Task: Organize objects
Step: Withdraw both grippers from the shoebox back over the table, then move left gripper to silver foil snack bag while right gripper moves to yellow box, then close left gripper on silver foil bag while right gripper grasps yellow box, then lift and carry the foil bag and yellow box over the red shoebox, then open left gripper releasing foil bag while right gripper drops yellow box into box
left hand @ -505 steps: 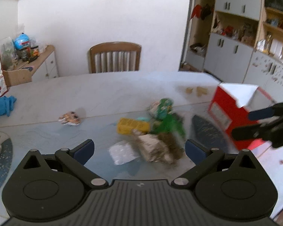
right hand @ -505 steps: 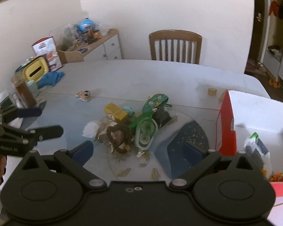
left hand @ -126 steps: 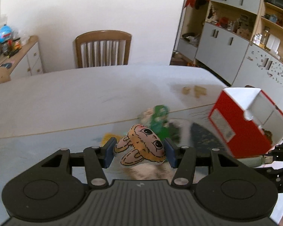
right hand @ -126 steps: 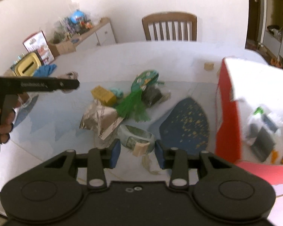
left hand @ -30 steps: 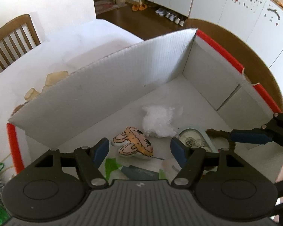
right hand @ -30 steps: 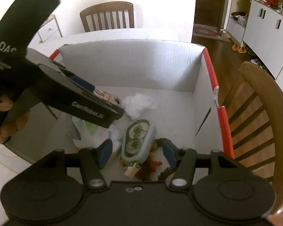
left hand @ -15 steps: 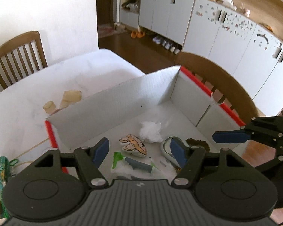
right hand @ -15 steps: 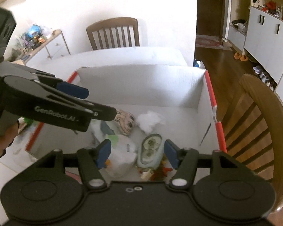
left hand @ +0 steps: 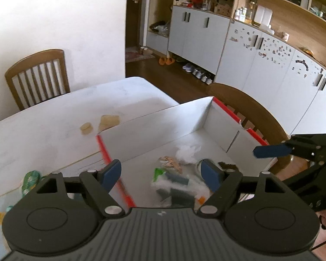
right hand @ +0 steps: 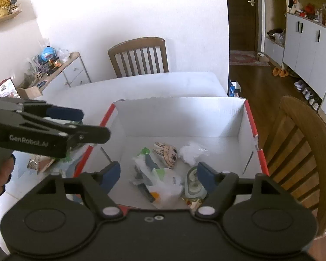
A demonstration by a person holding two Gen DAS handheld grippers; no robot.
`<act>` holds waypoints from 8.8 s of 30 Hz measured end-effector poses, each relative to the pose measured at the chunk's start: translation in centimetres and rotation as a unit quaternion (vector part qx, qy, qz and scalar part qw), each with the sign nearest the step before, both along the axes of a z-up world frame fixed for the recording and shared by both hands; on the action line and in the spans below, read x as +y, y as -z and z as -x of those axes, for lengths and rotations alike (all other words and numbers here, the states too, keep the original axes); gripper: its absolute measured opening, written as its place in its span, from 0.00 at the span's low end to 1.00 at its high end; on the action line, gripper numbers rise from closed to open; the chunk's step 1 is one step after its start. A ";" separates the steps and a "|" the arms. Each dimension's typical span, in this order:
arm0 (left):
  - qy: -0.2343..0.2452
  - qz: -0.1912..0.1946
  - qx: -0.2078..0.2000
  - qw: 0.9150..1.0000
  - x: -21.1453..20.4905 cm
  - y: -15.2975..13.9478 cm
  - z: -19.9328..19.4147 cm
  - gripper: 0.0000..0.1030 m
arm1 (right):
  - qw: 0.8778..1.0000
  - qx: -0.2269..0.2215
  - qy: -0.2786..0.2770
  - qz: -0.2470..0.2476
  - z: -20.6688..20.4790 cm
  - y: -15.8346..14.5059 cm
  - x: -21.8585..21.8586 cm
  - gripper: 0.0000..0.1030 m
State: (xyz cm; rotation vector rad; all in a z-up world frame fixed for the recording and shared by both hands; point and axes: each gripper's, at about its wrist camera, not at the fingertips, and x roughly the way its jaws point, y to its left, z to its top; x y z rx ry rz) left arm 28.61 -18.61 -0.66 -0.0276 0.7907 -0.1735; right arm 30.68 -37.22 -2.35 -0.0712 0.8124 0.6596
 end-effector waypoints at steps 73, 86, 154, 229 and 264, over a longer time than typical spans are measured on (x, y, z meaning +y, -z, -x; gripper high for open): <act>-0.058 0.056 0.040 0.996 27.8 13.1 10.6 0.99 | 0.996 0.033 -0.044 0.070 7.7 6.1 26.0 0.92; -0.068 0.109 0.066 0.989 28.8 14.3 8.0 0.89 | 0.994 0.055 -0.037 0.088 6.7 8.0 25.6 0.91; -0.194 0.140 0.033 0.970 37.2 13.5 18.2 0.57 | 0.937 0.001 -0.304 0.172 5.2 11.3 46.1 0.28; 0.019 0.042 -0.005 0.999 -0.2 2.5 -0.1 0.57 | 0.998 -0.033 0.033 0.052 -1.5 -1.3 -1.1 0.28; -0.030 -0.013 0.099 0.995 -6.1 10.0 -13.9 0.57 | 0.994 0.018 -0.028 0.105 -7.8 7.9 0.8 0.28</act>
